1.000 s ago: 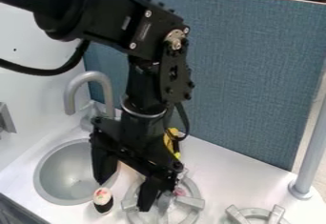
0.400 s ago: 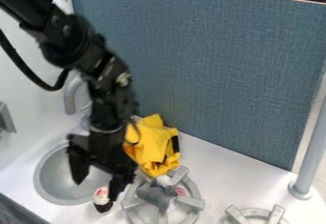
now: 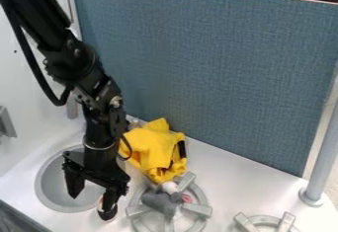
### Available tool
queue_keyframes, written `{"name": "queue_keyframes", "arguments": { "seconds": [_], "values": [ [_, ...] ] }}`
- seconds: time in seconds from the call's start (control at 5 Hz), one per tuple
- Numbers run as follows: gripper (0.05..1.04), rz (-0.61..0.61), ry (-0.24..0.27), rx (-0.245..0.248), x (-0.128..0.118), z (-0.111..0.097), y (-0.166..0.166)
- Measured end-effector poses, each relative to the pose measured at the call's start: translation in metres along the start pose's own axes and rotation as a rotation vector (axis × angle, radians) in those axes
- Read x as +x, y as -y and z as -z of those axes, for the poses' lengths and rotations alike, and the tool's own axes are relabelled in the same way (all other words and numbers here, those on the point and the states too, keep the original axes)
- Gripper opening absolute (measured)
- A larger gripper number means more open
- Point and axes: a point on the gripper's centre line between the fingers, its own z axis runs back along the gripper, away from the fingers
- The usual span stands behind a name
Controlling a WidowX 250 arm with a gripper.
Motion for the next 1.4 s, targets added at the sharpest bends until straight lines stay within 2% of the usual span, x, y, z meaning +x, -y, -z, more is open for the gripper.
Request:
{"name": "queue_keyframes", "arguments": {
  "seconds": [0.4, 0.6, 0.8, 1.0, 1.2, 1.4],
  "values": [
    [1.007, -0.011, -0.013, -0.057, 0.019, 0.025, 0.000],
    [1.007, -0.046, -0.001, -0.089, 0.025, 0.033, -0.002],
    [1.007, -0.063, -0.004, -0.099, 0.030, 0.036, -0.002],
    [1.007, -0.074, -0.045, -0.085, 0.033, 0.045, -0.003],
    [0.954, -0.083, -0.054, -0.088, 0.036, 0.052, -0.002],
    [0.664, -0.096, -0.063, -0.105, 0.033, 0.052, 0.002]
  ]
}}
